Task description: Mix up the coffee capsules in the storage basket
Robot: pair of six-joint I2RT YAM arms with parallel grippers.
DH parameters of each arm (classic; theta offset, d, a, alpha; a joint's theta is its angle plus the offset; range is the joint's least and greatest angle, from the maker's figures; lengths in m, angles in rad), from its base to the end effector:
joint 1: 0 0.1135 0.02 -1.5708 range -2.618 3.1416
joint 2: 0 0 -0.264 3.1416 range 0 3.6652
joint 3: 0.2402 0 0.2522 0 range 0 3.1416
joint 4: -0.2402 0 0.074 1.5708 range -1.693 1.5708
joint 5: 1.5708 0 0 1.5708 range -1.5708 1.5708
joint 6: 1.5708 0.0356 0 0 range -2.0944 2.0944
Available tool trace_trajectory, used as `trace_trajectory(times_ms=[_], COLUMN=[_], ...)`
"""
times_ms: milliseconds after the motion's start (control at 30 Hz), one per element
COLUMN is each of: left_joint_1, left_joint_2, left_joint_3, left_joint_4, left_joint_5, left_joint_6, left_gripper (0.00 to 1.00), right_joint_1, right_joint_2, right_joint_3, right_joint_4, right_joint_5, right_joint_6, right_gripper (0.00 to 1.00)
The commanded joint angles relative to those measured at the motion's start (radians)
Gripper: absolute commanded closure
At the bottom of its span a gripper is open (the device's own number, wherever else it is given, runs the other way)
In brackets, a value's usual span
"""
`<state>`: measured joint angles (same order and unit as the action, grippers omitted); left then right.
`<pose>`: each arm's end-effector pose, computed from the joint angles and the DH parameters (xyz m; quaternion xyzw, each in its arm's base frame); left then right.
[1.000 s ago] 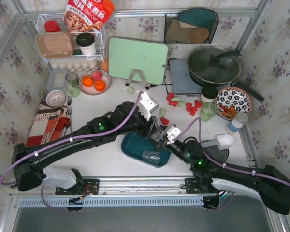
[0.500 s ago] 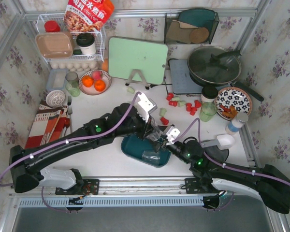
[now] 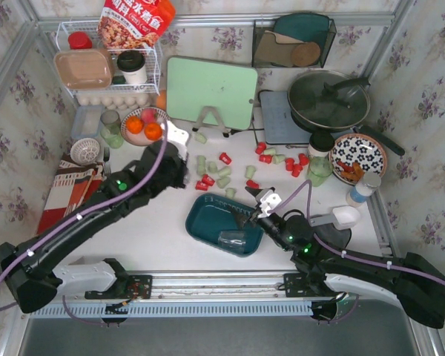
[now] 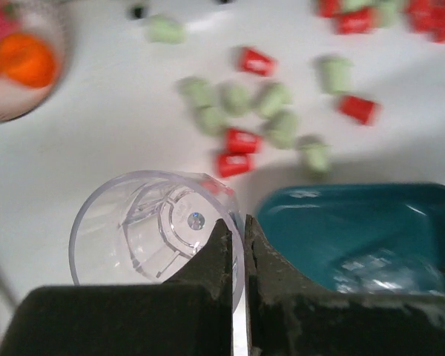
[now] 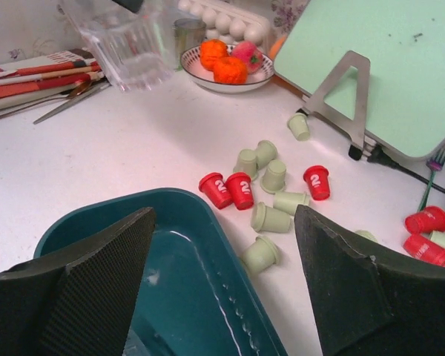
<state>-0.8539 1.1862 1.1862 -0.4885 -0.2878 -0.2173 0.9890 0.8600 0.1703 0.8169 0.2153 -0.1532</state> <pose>0.1794 -0.1904 0.3675 0.1953 0.8288 -0.1545 0.5011 0.1068 0.1485 0.2178 -0.2872 0.5963 0.2380 0.7109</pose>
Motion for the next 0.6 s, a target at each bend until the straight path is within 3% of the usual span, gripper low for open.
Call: trace_trajectory(times_ms=[0,167,300,567], left_joint_1=[0.168,0.348,0.481,0.629], left_joint_2=[0.016,0.178,0.373,0.585], left_joint_3=[-0.018,0.027,0.113,0.249], left_joint_4=[-0.021,0.006,0.011,0.044], left_joint_5=[-0.1,-0.183,-0.16,-0.1], left_joint_6=[0.07,0.152,0.166,0.134], left_gripper=[1.0,1.0,1.0,1.0], right_joint_1=[0.002,0.002,0.002,0.002], right_joint_2=[0.01,0.038,0.088,0.115], right_joint_3=[0.004,0.028,0.069,0.09], right_joint_4=[0.014,-0.016,-0.07,-0.097], right_joint_5=[0.081,0.106,0.152,0.118], right_joint_6=[0.019,0.025,0.037,0.054], right_gripper=[0.17,0.15,0.15,0.15])
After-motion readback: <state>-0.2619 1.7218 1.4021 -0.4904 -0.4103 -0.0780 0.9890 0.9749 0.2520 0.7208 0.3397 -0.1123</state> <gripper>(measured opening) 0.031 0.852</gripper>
